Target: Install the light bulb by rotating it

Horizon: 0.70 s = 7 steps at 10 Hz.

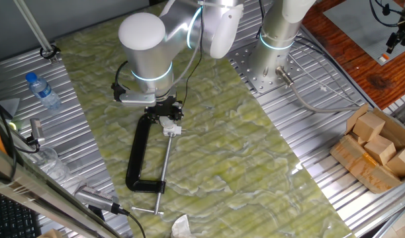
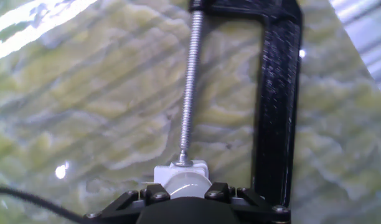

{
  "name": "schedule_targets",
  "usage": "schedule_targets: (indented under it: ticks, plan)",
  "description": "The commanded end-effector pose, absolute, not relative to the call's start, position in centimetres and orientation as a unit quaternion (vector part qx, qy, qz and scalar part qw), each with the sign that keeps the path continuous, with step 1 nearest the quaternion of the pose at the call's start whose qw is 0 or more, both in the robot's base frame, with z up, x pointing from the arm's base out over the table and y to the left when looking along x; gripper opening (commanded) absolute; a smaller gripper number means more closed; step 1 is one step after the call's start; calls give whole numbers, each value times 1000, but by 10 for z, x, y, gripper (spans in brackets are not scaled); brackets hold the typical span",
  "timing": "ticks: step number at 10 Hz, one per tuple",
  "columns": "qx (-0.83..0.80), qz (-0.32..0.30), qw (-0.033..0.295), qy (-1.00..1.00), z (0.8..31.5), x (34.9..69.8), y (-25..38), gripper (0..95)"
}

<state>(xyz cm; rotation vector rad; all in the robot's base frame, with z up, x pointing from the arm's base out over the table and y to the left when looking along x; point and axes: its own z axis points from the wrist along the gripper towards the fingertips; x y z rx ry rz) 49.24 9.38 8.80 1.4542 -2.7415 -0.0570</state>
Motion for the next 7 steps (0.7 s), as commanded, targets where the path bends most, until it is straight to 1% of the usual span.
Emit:
schedule_targets:
  ticks: [1, 7]
  plan:
    - [377, -13, 22, -926, 88, 491, 94, 0]
    - [202, -10, 23, -979, 86, 491, 93, 0]
